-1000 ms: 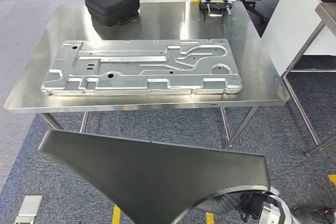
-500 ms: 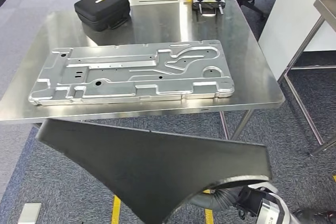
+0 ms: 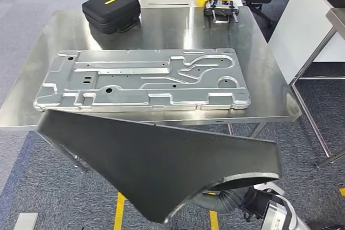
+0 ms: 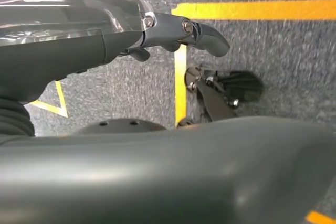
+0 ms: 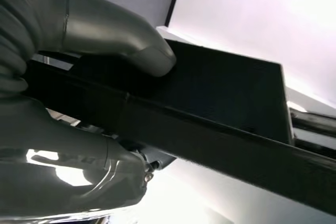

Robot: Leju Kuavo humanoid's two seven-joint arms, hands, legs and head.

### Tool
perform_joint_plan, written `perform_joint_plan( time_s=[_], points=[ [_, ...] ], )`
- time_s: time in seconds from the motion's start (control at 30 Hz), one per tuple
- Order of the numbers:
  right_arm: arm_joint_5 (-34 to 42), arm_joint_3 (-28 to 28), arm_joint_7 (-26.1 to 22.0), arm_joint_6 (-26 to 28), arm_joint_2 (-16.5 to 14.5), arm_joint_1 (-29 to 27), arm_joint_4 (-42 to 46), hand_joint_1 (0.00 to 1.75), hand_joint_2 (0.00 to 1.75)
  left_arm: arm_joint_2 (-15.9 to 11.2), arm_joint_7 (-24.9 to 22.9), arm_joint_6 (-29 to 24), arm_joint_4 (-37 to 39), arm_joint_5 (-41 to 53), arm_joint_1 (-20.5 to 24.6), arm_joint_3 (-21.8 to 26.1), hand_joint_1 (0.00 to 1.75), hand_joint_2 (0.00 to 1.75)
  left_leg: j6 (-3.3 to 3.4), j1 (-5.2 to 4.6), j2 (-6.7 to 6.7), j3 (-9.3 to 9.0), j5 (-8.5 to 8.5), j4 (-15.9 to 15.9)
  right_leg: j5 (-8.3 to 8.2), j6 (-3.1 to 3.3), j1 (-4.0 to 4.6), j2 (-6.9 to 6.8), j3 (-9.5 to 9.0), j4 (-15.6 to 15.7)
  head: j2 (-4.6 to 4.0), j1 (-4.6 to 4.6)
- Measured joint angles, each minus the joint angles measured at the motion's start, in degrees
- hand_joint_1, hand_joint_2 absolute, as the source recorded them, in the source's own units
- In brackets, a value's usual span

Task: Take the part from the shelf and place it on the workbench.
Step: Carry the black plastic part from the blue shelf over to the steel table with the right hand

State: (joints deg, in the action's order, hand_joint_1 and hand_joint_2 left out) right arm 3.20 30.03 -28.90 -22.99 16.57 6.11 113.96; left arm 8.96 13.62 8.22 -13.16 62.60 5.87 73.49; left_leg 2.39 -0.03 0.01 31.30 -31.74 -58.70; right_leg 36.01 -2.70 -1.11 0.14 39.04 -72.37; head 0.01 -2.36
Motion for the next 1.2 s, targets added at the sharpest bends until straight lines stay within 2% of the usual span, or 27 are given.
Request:
perform_joint_plan(
  time_s=[0.07,0.1,0.13,0.23,0.3,0.33,0.4,0.43,0.47,0.5,0.57,0.6,0.63,0.7,0.8,0.87,0.93,0.97,1.0,1.07,1.1,1.13,1.2],
  points=[
    [0.07,0.0,0.01,0.0,0.0,0.06,-0.05,1.75,1.75,0.0,-0.01,-0.01,-0.01,0.0,-0.01,0.0,0.0,1.75,-0.53,-0.01,-0.03,-1.07,-0.91,-0.07,-4.64,-0.13,-0.01,-0.2,-2.26,6.49,0.0,0.0],
    [0.12,0.0,0.0,0.0,0.0,0.11,-0.08,1.75,1.75,0.0,-0.02,-0.03,-0.01,0.0,0.03,-0.01,0.0,1.75,-0.85,-0.07,-0.05,-1.34,-1.33,-0.2,-5.73,0.0,0.04,-0.29,-3.4,9.33,-0.01,0.01],
    [0.15,-0.01,-0.01,0.0,0.0,0.13,-0.13,1.75,1.75,0.0,-0.05,-0.06,-0.01,0.0,0.07,-0.01,0.0,1.75,-1.12,-0.16,-0.05,-1.4,-1.61,-0.33,-5.92,0.34,0.13,-0.34,-3.98,10.82,0.0,-0.01],
    [0.25,-0.02,-0.03,0.0,-0.01,0.11,-0.19,1.75,1.75,-0.02,-0.11,-0.19,0.0,0.0,0.16,-0.01,0.0,1.75,-1.65,-0.22,0.05,-1.4,-2.07,-0.4,-4.98,1.62,0.24,-0.12,-4.32,11.54,0.01,0.01],
    [0.31,-0.02,-0.04,0.0,-0.04,0.2,-0.17,1.75,1.75,-0.04,-0.1,-0.24,0.0,0.0,0.3,-0.01,0.0,1.75,-2.14,-0.13,0.05,-0.93,-3.11,-2.0,-4.61,2.27,-0.01,-0.16,-4.85,11.68,0.0,0.01],
    [0.36,-0.02,-0.04,0.0,-0.06,0.25,-0.17,1.75,1.75,-0.05,-0.09,-0.26,0.0,0.0,0.36,-0.02,0.0,1.75,-2.45,-0.02,0.04,0.26,-4.19,-4.41,-4.39,2.57,-0.11,-0.24,-5.18,11.73,0.01,-0.02],
    [0.44,-0.02,-0.07,0.0,-0.08,0.28,-0.19,1.75,1.75,-0.04,-0.1,-0.26,0.0,0.0,0.3,-0.02,0.0,1.75,-2.92,0.23,0.03,4.59,-6.56,-11.77,-3.87,3.0,-0.07,-0.29,-5.64,11.73,0.0,-0.04],
    [0.45,-0.01,-0.09,-0.01,-0.09,0.24,-0.2,1.75,1.75,-0.04,-0.11,-0.26,0.0,0.0,0.18,-0.02,0.0,1.75,-3.0,0.29,0.03,6.79,-7.07,-14.95,-3.61,3.06,-0.03,-0.23,-5.92,11.73,0.0,-0.04],
    [0.38,-0.01,-0.14,-0.01,-0.09,0.21,-0.21,1.75,1.75,-0.04,-0.12,-0.26,0.0,0.0,0.06,-0.02,0.0,1.75,-2.97,0.3,0.03,8.23,-6.6,-16.46,-3.32,3.09,0.01,-0.13,-6.27,11.73,0.0,-0.05],
    [0.25,-0.01,-0.22,0.0,-0.09,0.21,-0.21,1.75,1.75,-0.04,-0.13,-0.26,0.0,0.0,-0.03,-0.01,0.0,1.75,-2.79,0.26,0.03,8.63,-4.88,-15.72,-2.98,3.07,0.08,-0.03,-6.78,11.73,-0.01,-0.05],
    [-0.1,-0.02,-0.45,0.05,-0.09,0.26,-0.19,1.75,1.75,-0.05,-0.1,-0.26,0.0,0.0,-0.05,-0.02,0.0,1.75,-1.93,0.01,-0.04,6.96,0.12,-9.6,-2.21,2.96,0.16,0.1,-7.99,11.82,-0.01,-0.05],
    [-0.25,-0.01,-0.55,0.1,-0.09,0.35,-0.17,1.75,1.75,-0.07,-0.07,-0.26,0.0,0.0,-0.03,-0.02,0.0,1.75,-1.41,-0.22,-0.1,5.89,2.0,-6.63,-1.84,2.8,0.24,0.15,-8.51,11.9,-0.01,-0.04],
    [-0.41,-0.01,-0.61,0.17,-0.09,0.43,-0.15,1.75,1.75,-0.08,-0.04,-0.25,0.0,0.0,0.0,-0.03,0.0,1.75,-0.96,-0.47,-0.15,5.08,2.79,-4.62,-1.6,2.58,0.21,0.15,-8.79,12.01,-0.01,-0.04],
    [-0.75,0.01,-0.64,0.34,-0.11,0.58,-0.07,1.75,1.75,-0.11,0.05,-0.21,0.0,0.0,0.06,-0.03,0.0,1.75,-0.41,-0.85,-0.19,4.47,2.32,-3.27,-1.42,2.02,0.15,0.13,-8.86,12.36,-0.01,-0.04],
    [-1.09,0.01,-0.64,0.49,-0.14,0.87,0.27,1.75,1.75,-0.11,0.31,-0.17,0.0,0.0,0.05,-0.03,0.0,1.75,-0.11,-0.35,-0.09,3.19,1.98,-1.03,-0.7,1.23,0.27,-0.03,-8.77,11.88,0.0,-0.03],
    [-1.15,0.01,-0.64,0.55,-0.15,1.08,0.37,1.75,1.75,-0.08,0.43,-0.05,0.0,0.0,0.09,-0.03,0.0,1.75,0.07,-0.05,-0.01,2.14,1.85,-0.14,1.37,0.92,0.25,-0.05,-6.24,6.96,0.0,-0.01],
    [-1.18,0.01,-0.63,0.58,-0.15,1.04,0.33,1.75,1.75,-0.02,0.43,0.09,0.0,0.0,0.09,-0.03,0.0,1.75,0.2,-0.01,0.01,1.44,1.3,-0.07,3.25,0.59,0.15,-0.05,-1.89,0.2,0.01,0.0],
    [-1.2,0.02,-0.62,0.59,-0.15,0.98,0.32,1.75,1.75,0.01,0.42,0.13,0.0,0.0,0.06,-0.03,0.0,1.75,0.15,0.01,0.0,1.03,0.94,-0.08,2.94,0.41,0.11,-0.06,-0.38,-1.52,0.01,0.0],
    [-1.21,0.02,-0.61,0.6,-0.15,0.96,0.31,1.75,1.75,0.02,0.42,0.13,0.0,0.0,0.03,-0.03,0.0,1.75,0.02,0.06,0.0,0.51,0.53,-0.09,1.55,0.22,0.07,-0.07,0.2,-1.32,0.01,0.0],
    [-1.22,0.03,-0.61,0.61,-0.15,0.97,0.31,1.75,1.75,0.02,0.42,0.13,0.0,0.0,0.01,-0.03,0.0,1.75,-0.46,0.22,-0.03,-0.82,-0.49,-0.15,-3.31,-0.08,-0.07,-0.16,-1.32,4.18,-0.01,0.0],
    [-1.22,0.03,-0.61,0.61,-0.15,0.99,0.27,1.75,1.75,0.02,0.42,0.13,0.0,0.0,0.01,-0.03,0.0,1.75,-0.78,0.2,-0.05,-1.38,-1.0,-0.21,-5.1,-0.16,-0.04,-0.23,-2.45,7.1,-0.01,-0.01],
    [-1.21,0.03,-0.61,0.62,-0.15,1.02,0.26,1.75,1.75,0.01,0.42,0.1,0.0,0.0,0.07,-0.03,0.0,1.75,-1.13,0.14,-0.07,-1.66,-1.44,-0.34,-5.88,0.08,0.01,-0.26,-3.44,9.48,0.0,0.01],
    [-1.1,0.02,-0.62,0.66,-0.15,1.0,0.25,1.75,1.75,0.0,0.42,0.01,0.0,0.0,0.18,-0.03,0.0,1.75,-1.65,-0.03,-0.07,-1.75,-1.91,-0.39,-5.35,0.86,0.23,-0.14,-4.08,11.0,0.0,-0.04]
  ],
)
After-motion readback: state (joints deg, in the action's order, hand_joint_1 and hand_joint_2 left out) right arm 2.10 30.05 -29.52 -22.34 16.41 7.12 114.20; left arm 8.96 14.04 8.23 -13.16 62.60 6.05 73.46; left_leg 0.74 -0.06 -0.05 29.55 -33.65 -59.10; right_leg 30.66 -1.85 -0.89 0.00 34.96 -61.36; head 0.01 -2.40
